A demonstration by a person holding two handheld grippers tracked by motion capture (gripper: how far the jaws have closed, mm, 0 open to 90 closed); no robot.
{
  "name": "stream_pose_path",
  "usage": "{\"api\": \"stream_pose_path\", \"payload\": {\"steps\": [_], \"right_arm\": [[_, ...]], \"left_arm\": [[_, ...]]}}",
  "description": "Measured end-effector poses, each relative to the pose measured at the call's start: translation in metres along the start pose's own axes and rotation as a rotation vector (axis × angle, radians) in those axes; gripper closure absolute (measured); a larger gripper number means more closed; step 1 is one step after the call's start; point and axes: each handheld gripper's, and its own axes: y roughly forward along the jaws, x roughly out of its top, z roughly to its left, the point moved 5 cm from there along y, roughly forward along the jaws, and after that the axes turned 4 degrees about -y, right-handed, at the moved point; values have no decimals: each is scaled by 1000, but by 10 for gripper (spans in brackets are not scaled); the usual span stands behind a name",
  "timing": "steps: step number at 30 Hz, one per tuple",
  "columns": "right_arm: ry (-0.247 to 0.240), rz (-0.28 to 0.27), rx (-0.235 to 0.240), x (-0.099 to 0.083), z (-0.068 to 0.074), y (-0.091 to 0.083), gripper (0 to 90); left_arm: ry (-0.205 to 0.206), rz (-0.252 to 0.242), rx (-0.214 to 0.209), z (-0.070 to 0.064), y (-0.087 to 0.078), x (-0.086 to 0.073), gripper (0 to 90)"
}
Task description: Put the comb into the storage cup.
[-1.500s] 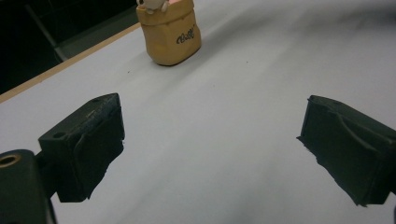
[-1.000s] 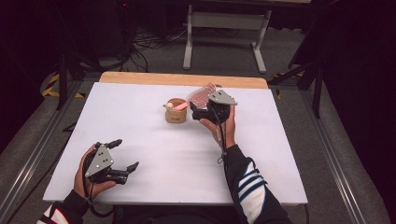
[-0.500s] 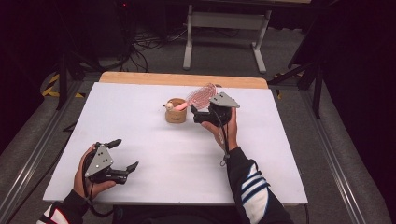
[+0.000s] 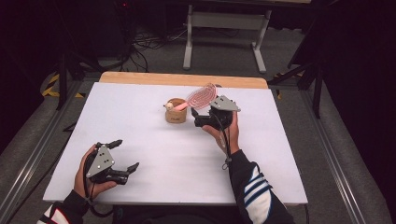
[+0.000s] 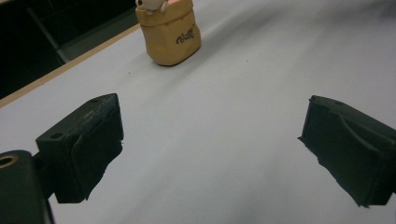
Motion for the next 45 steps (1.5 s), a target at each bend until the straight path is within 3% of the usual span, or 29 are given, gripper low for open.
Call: {"api": "stream_pose_path", "payload": {"steps": [17,25,45], "right_arm": [[-10,4,20,1,0,-13,36],[-57,5,14,4,3,-20,37],[-118,-24,18,13,10,-34,43]], "left_arm": [[10,-1,-6,-1,-1,1,60],[8,-1,-6,-1,-1,1,60],[10,-4,-4,-1,-1,2,61]]}}
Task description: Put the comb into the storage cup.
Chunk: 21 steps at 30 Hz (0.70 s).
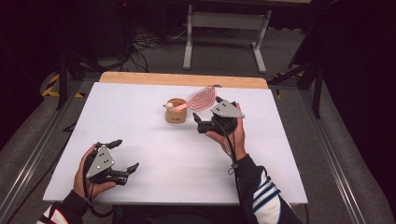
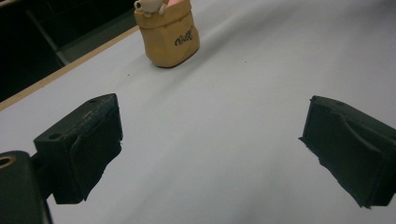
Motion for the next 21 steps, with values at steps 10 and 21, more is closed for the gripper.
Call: {"api": "stream_pose_path", "payload": {"steps": [10,21], "right_arm": [[-11,-8,24,1,1,-7,46],[-45,-14,41,4,2,-20,47]], "left_arm": [[1,2,1,0,0,0,61],[7,3,0,0,0,0,61]]}}
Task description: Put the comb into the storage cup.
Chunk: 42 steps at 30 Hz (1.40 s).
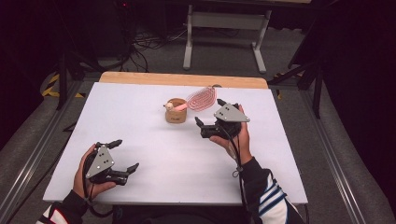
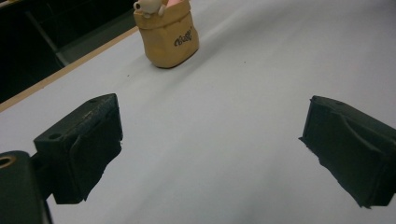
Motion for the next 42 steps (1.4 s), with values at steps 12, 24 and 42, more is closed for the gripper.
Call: {"api": "stream_pose_path", "payload": {"steps": [12,24,42], "right_arm": [[-29,-19,14,5,5,-12,48],[-43,-32,23,5,11,-21,49],[-75,-40,23,0,17,-31,50]], "left_arm": [[0,0,-3,0,0,0,60],[2,3,-2,0,0,0,60],[3,2,4,0,0,0,60]]}}
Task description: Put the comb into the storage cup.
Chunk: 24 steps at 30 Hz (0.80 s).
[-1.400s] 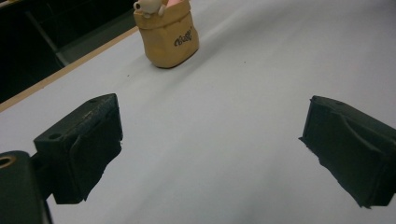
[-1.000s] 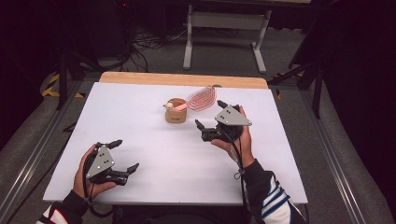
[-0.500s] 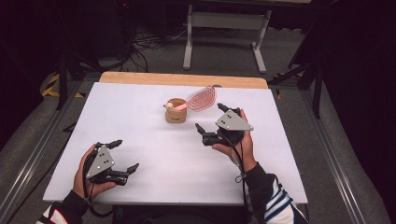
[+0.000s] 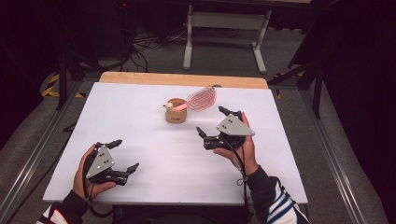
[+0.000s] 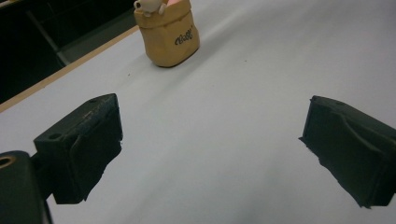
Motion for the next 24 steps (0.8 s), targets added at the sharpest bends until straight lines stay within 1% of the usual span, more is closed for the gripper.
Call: {"api": "stream_pose_path", "payload": {"steps": [14,24], "right_arm": [[-18,-3,6,-4,3,-10,50],[-30,0,20,-8,7,-16,50]], "left_arm": [[3,4,-1,0,0,0,61],[3,6,-8,-1,1,-1,61]]}}
